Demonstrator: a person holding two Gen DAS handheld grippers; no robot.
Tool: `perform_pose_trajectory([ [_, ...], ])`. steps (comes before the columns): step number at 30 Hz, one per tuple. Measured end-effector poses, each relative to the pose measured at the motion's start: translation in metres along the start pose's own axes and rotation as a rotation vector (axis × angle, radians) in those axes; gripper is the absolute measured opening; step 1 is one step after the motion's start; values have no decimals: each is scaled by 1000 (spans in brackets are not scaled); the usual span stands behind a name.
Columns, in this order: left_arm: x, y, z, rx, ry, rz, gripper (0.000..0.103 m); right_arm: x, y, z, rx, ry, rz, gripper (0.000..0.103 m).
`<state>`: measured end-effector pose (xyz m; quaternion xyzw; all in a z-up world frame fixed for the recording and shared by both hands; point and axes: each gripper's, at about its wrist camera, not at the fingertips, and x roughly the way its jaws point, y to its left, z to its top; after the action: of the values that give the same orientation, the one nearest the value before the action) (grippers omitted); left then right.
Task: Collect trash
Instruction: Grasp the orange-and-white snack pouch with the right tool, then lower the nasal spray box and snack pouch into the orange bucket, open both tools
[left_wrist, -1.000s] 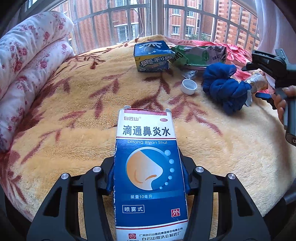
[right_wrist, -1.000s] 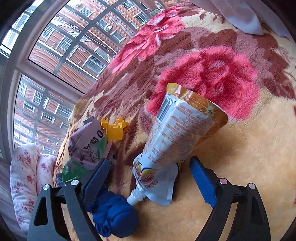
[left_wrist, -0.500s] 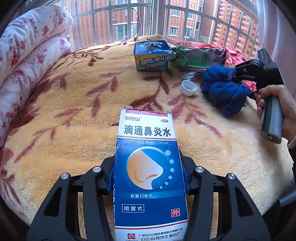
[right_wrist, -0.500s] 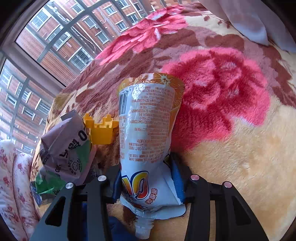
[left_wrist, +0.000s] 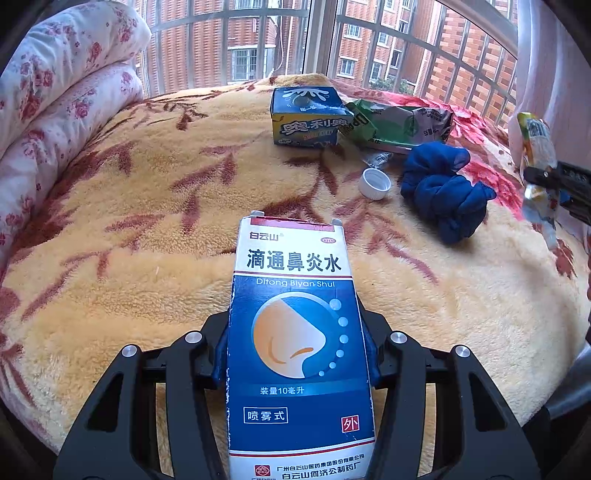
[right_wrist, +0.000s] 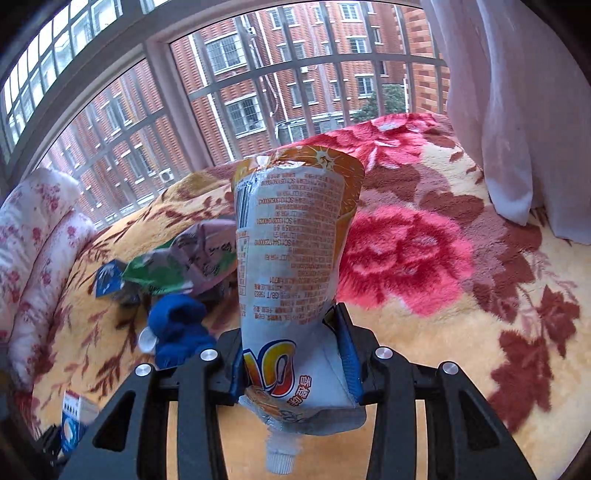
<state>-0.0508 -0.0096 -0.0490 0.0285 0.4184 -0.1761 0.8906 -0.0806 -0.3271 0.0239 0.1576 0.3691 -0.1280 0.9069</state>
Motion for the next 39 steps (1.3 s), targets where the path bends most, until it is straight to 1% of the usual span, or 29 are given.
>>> perform_pose_trajectory([
  [5,-13,-3,-1,5,-14,-34,51,-35,18,-43,-74,17,87,41],
  [10,-30,-11,-7,37,-27,-54,51,-63,46,-80,-171,28,119,41],
  [16,-55,-22,-25,113,-42,-73,51,-92,68,-115,-244,32,173,41],
  [20,-66,-25,-41,134,-30,-88,51,-103,75,-138,-278,43,180,41],
  [23,-72,-29,-55,158,-21,-96,51,-107,74,-153,-269,68,191,41],
  [35,-88,-39,-123,247,55,-115,51,-127,71,-213,-274,144,179,41],
  [39,-93,-41,-147,299,74,-116,51,-133,71,-233,-286,170,178,41],
])
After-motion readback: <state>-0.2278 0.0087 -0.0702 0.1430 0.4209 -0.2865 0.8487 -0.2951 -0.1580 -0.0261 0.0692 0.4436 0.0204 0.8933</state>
